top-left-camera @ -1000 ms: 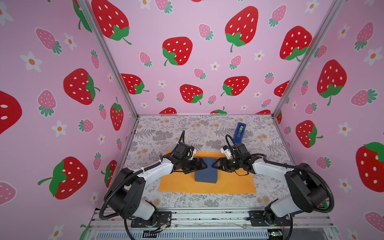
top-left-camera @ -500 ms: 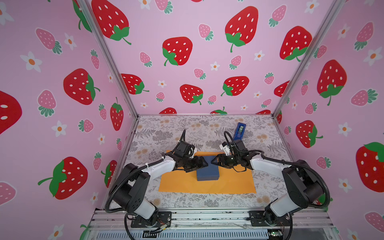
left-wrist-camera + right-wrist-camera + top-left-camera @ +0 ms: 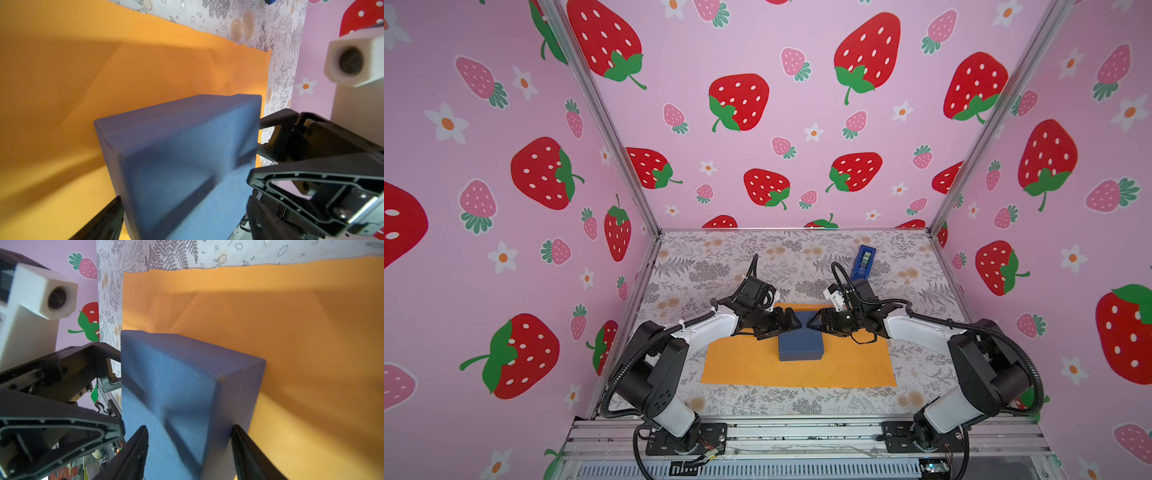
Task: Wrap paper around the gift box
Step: 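Lower the box onto the paper and adjust its position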
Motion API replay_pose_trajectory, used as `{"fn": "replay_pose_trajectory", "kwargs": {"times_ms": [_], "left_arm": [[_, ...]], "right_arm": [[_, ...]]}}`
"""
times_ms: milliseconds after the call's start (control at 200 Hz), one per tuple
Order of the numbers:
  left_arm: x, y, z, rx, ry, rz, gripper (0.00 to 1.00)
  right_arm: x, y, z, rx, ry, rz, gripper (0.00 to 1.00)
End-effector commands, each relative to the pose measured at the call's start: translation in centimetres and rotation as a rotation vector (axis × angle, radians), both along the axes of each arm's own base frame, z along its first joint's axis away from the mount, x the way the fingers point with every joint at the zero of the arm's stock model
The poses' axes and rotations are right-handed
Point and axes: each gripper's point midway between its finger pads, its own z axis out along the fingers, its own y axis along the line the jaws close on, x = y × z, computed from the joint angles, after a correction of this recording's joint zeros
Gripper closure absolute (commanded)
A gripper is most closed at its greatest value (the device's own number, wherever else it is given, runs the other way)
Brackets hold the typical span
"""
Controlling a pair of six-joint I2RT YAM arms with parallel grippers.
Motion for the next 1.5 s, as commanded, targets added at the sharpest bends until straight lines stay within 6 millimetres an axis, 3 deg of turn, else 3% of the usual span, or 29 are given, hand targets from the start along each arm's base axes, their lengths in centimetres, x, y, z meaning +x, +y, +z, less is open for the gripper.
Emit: {"fn": "replay_pose_trajectory", "kwargs": {"times_ms": [0,650,1491], "left_arm": [[0.8,-0.7,1.5,-0.025,-0.038,-0.026,0.07],[0.7,-0.4,1.5,-0.034,-0.033,-0.030,0.07],[0.4,0.4,1.4,-0.007,-0.028,0.010,0.07]], "right_arm": [[-0.5,0.4,0.5,0.015,0.005,0.028,0.35],[-1.5,0.4,1.0,0.022,0.008,0.049,0.35],[-0.7,-0.3,0.4,-0.044,-0.026,0.025,0.31]]}}
